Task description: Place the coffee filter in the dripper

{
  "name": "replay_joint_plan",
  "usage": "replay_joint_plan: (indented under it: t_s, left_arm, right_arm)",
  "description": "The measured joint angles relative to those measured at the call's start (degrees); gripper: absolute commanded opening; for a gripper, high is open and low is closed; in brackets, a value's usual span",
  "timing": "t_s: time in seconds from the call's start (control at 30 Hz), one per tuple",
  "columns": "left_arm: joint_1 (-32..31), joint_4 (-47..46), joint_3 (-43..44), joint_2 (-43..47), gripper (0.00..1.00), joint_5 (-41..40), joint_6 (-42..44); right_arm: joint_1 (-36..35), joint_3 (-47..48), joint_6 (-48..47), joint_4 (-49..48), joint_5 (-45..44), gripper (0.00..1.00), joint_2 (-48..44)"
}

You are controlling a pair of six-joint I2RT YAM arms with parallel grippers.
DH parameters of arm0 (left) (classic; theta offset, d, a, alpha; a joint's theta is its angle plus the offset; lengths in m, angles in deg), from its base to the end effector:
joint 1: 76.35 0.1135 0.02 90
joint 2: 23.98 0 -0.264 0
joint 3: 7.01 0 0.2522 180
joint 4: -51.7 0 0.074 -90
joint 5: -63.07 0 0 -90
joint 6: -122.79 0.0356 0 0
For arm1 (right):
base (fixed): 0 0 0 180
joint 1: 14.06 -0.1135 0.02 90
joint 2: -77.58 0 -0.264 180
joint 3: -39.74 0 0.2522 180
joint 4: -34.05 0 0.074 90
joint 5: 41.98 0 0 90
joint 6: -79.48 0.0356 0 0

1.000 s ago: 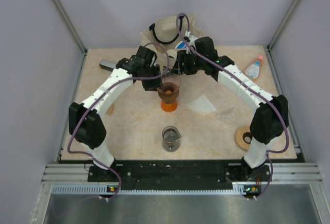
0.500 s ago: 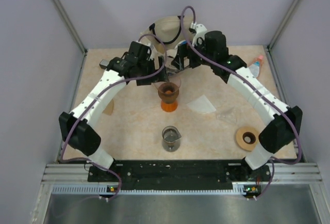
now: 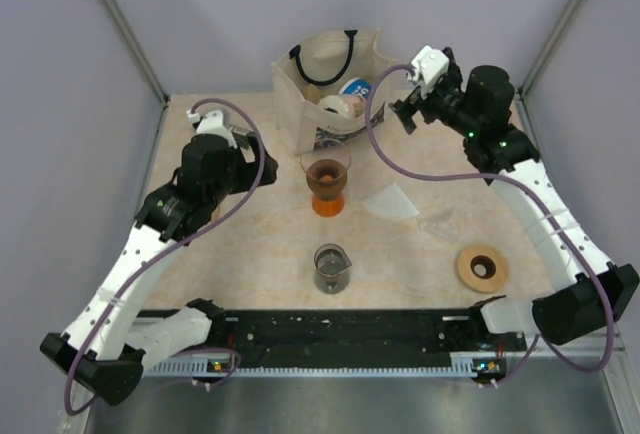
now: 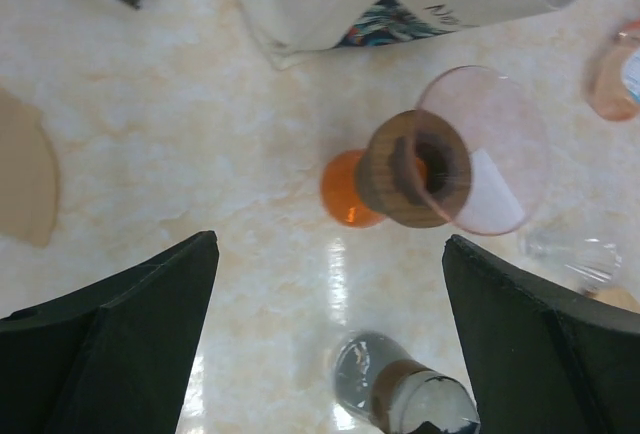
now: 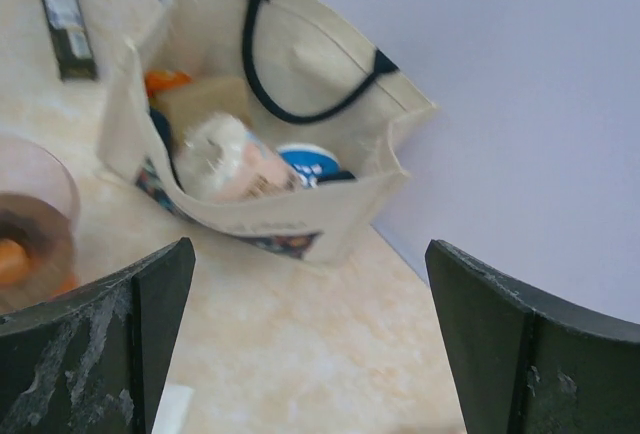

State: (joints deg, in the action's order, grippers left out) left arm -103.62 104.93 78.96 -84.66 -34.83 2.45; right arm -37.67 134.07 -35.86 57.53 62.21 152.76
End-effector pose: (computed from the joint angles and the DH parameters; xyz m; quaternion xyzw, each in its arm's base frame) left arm 0.1936 -0.0943 0.4002 -0.0584 0.8536 -0.1961 0.4791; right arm 0.2704 0.1277 0.4433 -0.3779 0.6275 0.0804 0.6760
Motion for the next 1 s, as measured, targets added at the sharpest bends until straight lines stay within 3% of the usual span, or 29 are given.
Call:
replay_joint_plan:
  t_s: [0.2,0.3,0.47,0.73,1.0]
  left_arm:
    - [0.02,-0.02,-10.21,8.11,0.99,-11.85,-2.86]
    - [0.0,0.68,-13.68,8.66,0.99,-14.99,-5.31]
    - [0.02,2.16,-18.58,8.85,0.99,-19.91,-10.45]
    - [0.02,1.79,-21.55,9.2,0.99,-23.61,-14.03]
    - [0.0,1.09,-21.59,10.36,0.99,-25.27,-14.34]
  right_arm:
    - [12.59,-0.28,-18.01,10.97,12.41,0.99,2.97]
    - [12.87,-2.84,-29.46,19.32,14.36,0.99,6.38]
    - [11.67,-9.92,-37.57,25.59,13.57,0.99,12.57]
    - [3.34,-22.84,-36.98,17.09,6.69,0.98,16.55]
    - [2.89,-28.61,-36.17,6.91,5.11,0.99,16.72]
